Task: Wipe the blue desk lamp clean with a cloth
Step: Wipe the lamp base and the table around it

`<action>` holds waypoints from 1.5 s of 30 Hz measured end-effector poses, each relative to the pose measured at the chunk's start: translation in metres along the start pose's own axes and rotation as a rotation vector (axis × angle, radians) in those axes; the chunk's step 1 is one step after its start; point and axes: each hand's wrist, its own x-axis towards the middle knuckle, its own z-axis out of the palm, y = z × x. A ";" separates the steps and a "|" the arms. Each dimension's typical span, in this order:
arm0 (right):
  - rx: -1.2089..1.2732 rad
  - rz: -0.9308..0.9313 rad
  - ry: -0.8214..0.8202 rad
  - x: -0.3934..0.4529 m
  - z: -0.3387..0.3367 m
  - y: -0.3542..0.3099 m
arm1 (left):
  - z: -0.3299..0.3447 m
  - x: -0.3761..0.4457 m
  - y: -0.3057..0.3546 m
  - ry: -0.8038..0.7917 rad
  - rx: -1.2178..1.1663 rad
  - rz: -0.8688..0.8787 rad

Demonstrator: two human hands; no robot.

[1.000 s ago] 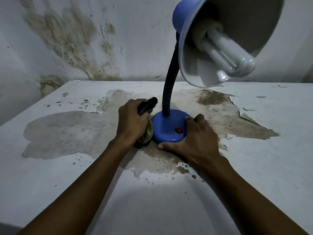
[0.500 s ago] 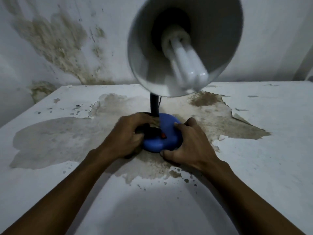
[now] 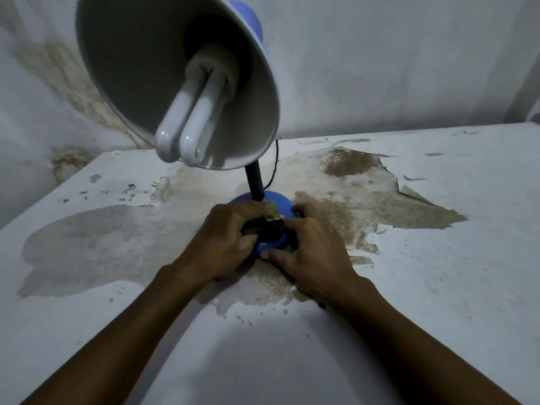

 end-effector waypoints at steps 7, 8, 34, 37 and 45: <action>0.045 -0.013 0.034 0.001 0.000 0.004 | -0.005 0.012 -0.021 0.163 0.062 -0.219; 0.062 -0.010 0.043 0.001 0.000 0.005 | -0.002 0.012 -0.021 0.186 0.081 -0.235; 0.222 -0.029 0.048 0.007 -0.004 0.024 | 0.004 -0.050 0.030 0.289 0.110 -0.413; 0.212 -0.033 0.068 0.008 -0.002 0.023 | -0.017 -0.061 0.028 0.179 -0.106 -0.446; 0.237 -0.016 0.076 0.005 0.000 0.023 | -0.019 -0.024 -0.009 0.467 -0.141 -0.831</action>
